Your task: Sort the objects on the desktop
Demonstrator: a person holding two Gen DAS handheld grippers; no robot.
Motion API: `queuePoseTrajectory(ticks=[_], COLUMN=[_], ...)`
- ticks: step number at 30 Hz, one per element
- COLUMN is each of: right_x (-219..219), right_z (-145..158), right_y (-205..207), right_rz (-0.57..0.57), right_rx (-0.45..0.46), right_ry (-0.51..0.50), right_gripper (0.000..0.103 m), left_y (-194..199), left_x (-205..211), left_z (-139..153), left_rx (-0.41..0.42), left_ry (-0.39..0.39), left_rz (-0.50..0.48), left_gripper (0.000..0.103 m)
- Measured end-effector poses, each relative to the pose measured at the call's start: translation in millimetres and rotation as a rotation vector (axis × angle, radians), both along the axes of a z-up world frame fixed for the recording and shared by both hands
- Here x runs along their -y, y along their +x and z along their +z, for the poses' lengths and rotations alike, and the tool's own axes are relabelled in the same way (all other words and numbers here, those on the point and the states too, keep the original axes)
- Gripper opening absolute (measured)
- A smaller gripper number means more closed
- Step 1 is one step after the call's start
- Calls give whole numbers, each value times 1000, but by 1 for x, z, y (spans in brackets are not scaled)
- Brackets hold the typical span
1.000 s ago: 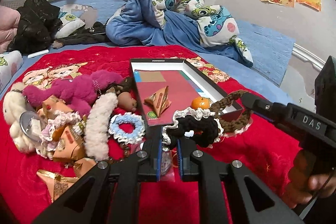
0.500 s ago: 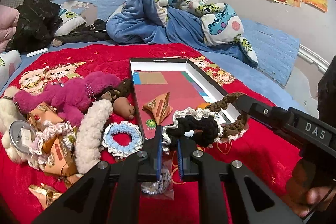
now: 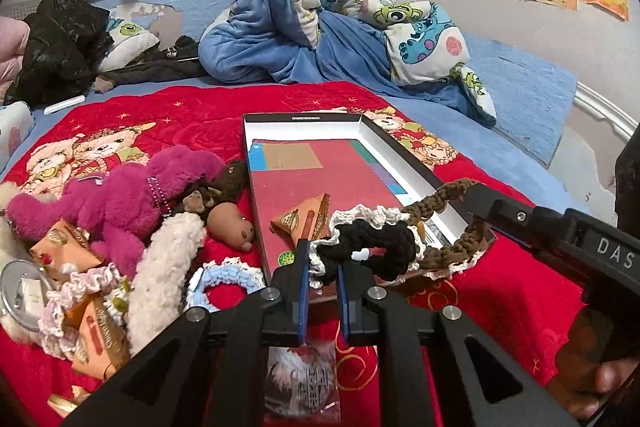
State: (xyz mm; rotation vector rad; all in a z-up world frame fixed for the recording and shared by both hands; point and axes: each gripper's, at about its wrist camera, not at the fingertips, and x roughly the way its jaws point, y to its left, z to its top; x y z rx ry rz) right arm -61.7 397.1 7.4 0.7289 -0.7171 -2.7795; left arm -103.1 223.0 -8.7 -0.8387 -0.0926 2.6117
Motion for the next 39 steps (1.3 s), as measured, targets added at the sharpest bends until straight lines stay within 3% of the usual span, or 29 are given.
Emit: queuePoseTrajectory(ticks=[13, 27, 39], right_x=[7, -5, -8], right_z=[-3, -14, -26], right_y=[-27, -31, -40], right_rz=[2, -37, -75], right_rx=[14, 62, 127], right_ry=[25, 28, 46], right_gripper=[16, 16, 16], left_y=[-28, -30, -27], left_x=[-3, -4, -11], left_z=[-19, -27, -31], left_rx=[37, 45, 35], left_ry=[47, 73, 32], left_rz=[-23, -49, -59], left_gripper=[12, 12, 12])
